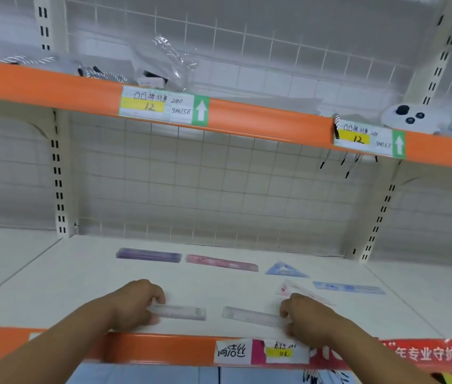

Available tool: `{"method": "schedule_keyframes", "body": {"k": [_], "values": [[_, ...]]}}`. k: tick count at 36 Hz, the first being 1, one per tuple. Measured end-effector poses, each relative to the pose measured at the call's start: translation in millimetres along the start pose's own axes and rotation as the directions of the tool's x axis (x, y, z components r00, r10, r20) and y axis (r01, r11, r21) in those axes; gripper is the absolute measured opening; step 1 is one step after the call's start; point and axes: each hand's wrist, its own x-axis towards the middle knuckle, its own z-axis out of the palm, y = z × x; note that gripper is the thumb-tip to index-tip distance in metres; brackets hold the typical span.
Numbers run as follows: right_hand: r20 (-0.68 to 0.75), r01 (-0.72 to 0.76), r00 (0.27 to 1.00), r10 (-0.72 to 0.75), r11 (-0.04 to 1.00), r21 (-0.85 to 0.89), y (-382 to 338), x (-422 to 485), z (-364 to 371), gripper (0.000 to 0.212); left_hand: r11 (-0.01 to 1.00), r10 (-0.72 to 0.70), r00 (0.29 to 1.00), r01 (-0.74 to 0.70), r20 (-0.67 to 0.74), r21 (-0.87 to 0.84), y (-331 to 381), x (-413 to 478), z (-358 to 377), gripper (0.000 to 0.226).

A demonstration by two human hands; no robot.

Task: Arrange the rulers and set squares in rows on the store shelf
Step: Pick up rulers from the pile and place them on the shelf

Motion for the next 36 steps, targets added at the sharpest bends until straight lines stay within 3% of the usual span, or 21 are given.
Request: {"method": "schedule_keyframes", "body": {"k": [16, 23, 36], "values": [[-0.005, -0.015, 1.000, 0.015, 1.000, -0.025, -19, 5, 4, 0.031, 1.000, -0.023, 0.999, 0.022, -0.037, -0.017, -5, -6, 2, 0.031], [0.016, -0.014, 1.000, 0.014, 1.000, -0.011, -20, 4, 1, 0.036, 0.998, -0.051, 0.999, 0.051, -0.003, -0.027, -10, -9, 0, 0.045], [0.024, -0.035, 0.999, 0.033, 0.996, 0.078, -4, 1, 3, 0.041, 0.981, -0.188, 0.982, 0.189, 0.036, -0.036, -50, -26, -9, 0.048]]}}
